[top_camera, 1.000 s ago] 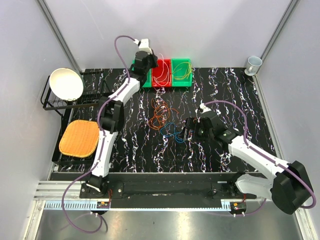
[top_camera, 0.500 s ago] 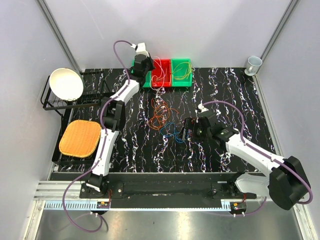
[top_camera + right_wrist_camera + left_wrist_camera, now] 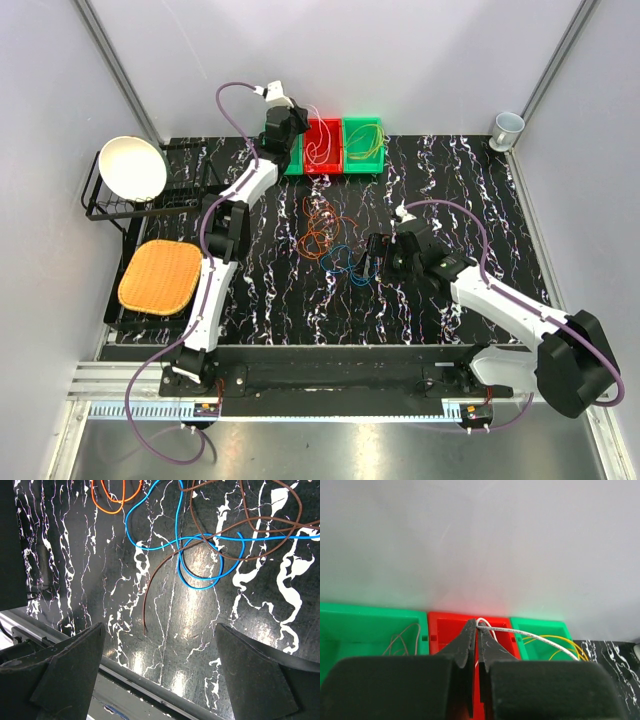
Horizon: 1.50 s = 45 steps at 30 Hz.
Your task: Untangle the cables
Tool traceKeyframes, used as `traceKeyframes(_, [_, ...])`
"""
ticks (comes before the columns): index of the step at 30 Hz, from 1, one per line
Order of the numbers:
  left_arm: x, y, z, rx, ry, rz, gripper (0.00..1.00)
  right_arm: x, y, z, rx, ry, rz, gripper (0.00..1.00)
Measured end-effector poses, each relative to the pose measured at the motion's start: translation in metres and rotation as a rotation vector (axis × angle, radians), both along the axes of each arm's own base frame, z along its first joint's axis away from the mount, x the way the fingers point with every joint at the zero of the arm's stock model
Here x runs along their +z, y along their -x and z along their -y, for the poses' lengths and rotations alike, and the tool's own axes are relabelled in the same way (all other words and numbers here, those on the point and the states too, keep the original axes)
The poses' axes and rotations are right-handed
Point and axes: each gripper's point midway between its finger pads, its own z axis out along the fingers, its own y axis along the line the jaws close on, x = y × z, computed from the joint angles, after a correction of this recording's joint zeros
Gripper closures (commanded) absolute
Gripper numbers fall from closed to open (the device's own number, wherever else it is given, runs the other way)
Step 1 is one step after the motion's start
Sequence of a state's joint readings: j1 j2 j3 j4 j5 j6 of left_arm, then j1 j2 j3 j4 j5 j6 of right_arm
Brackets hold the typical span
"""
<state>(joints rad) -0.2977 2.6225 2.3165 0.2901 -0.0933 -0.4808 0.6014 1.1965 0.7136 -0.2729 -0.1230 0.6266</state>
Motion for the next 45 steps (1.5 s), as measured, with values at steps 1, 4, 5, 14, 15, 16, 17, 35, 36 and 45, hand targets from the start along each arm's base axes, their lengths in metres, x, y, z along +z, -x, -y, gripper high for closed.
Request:
traceKeyframes(1, [0.002, 0.0, 0.0, 0.002, 0.005, 0.008, 1.0, 0.0, 0.0, 0.0, 0.0, 0.0, 0.0, 0.05])
traceKeyframes(4, [0.014, -0.002, 0.001, 0.0, 0.029, 0.055, 1.0, -0.001, 0.0, 0.0, 0.0, 0.002, -0.003, 0.05])
traceKeyframes(5, [0.019, -0.003, 0.002, 0.0, 0.042, 0.079, 1.0, -0.001, 0.0, 0.0, 0.0, 0.002, -0.003, 0.05])
traceKeyframes(14, [0.01, -0.008, 0.004, 0.008, 0.078, 0.13, 1.0, -0.004, 0.0, 0.0, 0.0, 0.007, -0.01, 0.04])
traceKeyframes(15, [0.008, -0.008, 0.004, 0.009, 0.077, 0.127, 0.98, -0.004, 0.0, 0.0, 0.0, 0.008, -0.011, 0.05])
traceKeyframes(16, [0.003, -0.008, 0.004, 0.011, 0.075, 0.12, 0.96, -0.005, 0.0, 0.0, 0.0, 0.011, -0.014, 0.04])
traceKeyframes(17, [-0.001, -0.007, 0.003, 0.012, 0.075, 0.117, 0.92, -0.007, 0.0, 0.0, 0.0, 0.013, -0.017, 0.05])
traceKeyframes(35, [-0.033, 0.0, 0.0, 0.02, 0.045, 0.059, 0.37, -0.007, -0.006, -0.004, 0.001, 0.011, -0.018, 0.05])
traceKeyframes(36, [-0.037, 0.002, -0.001, 0.02, 0.036, 0.047, 0.35, -0.007, -0.006, -0.004, 0.001, 0.011, -0.018, 0.05])
traceKeyframes(45, [-0.038, 0.041, -0.026, 0.049, -0.037, -0.047, 0.06, -0.002, -0.007, -0.004, 0.009, 0.009, 0.002, 0.05])
